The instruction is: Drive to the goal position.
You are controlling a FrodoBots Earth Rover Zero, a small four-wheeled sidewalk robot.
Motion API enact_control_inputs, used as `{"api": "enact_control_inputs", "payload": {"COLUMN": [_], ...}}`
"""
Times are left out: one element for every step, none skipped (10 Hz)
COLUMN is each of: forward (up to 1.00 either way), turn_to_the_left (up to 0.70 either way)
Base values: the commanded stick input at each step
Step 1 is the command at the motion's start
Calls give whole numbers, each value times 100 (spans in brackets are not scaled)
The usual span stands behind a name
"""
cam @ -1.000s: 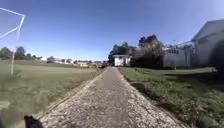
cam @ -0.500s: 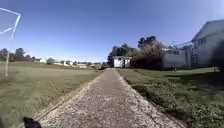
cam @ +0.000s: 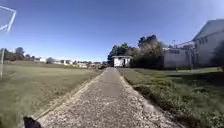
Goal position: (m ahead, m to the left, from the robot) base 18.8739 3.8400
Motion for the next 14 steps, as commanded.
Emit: {"api": "enact_control_inputs", "payload": {"forward": [50,50,50,50,50,50,50,50,50,50,50,50,50,50], "turn_to_the_left": [0,0,0,0,27,20,3,0,0,0,0,0,0,0]}}
